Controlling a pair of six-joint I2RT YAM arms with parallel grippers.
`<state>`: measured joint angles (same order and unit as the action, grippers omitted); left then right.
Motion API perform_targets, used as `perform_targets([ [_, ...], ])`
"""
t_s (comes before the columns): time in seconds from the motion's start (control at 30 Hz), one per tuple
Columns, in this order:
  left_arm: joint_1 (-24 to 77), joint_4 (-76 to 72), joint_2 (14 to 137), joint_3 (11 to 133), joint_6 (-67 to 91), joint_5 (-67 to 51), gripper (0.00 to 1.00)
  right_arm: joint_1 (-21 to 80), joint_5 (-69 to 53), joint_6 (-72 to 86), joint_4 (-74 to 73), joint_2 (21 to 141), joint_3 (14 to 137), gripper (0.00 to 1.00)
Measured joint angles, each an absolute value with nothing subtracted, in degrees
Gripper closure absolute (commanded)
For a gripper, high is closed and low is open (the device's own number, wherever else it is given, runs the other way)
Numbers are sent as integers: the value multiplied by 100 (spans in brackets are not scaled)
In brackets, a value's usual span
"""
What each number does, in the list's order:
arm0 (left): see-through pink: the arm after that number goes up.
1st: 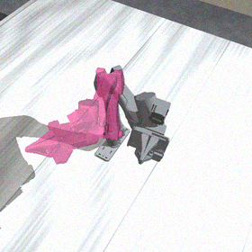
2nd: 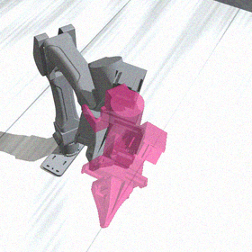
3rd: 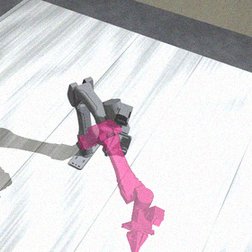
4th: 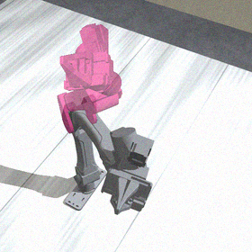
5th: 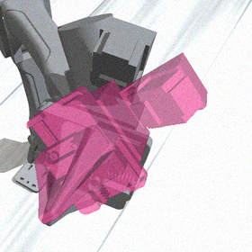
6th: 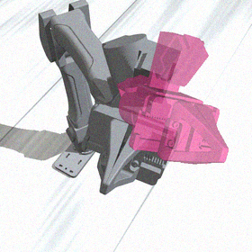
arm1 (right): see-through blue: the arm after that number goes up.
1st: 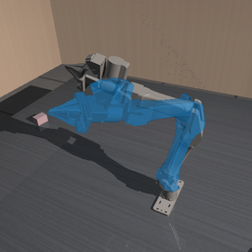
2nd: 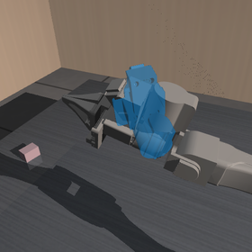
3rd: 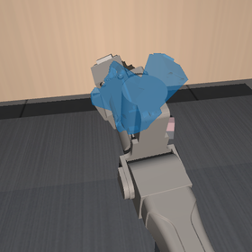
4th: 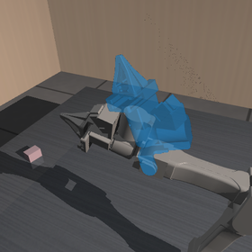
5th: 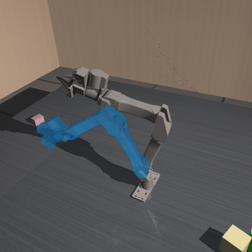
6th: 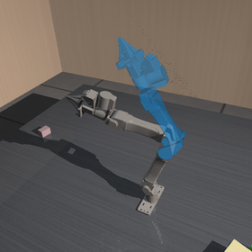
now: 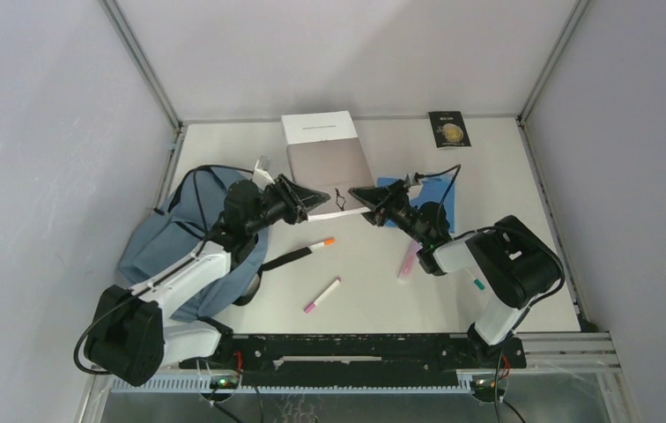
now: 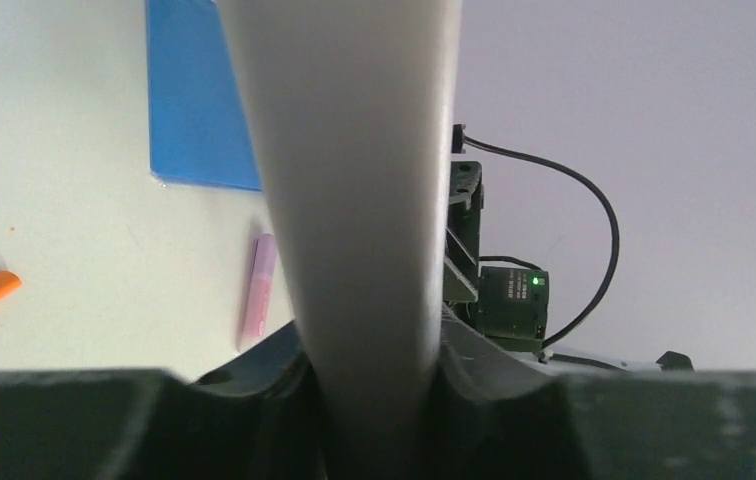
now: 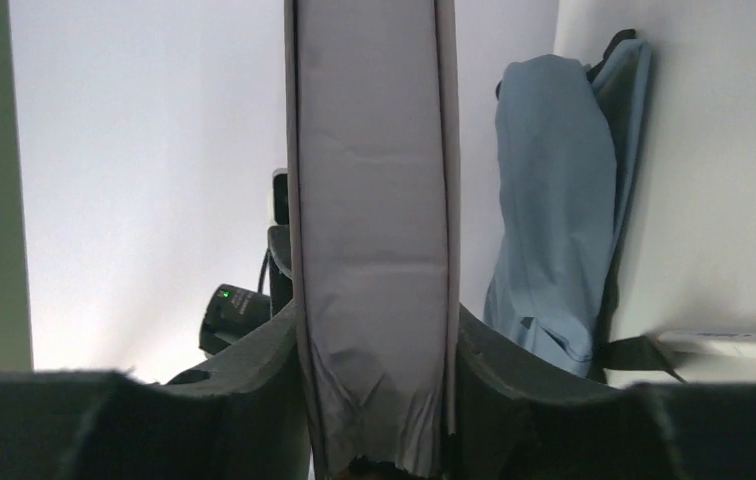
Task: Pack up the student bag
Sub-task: Pick up the book from the center of the board.
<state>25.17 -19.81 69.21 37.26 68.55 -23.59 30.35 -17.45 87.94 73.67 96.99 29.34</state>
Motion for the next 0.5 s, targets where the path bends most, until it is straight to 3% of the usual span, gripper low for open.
perform_targets([
  [0.07,2552,-1957,6855,3726,6838,-2283,41,2989,-1791,8892,7400,9699,2954,73],
  [0.13,2580,-1835,6777,3726,6698,-2237,14,2921,-1857,8914,7411,9697,2998,85],
  [0.2,2611,-1605,6661,3726,6490,-2185,1,2832,-2027,8932,7406,9697,3017,94],
  [0.23,2617,-1479,6602,3726,6379,-2147,0,2746,-2071,8927,7404,9697,3017,100],
  [0.5,2106,-519,6239,3986,5793,-2329,0,1684,-3874,8908,7157,9476,3291,100],
])
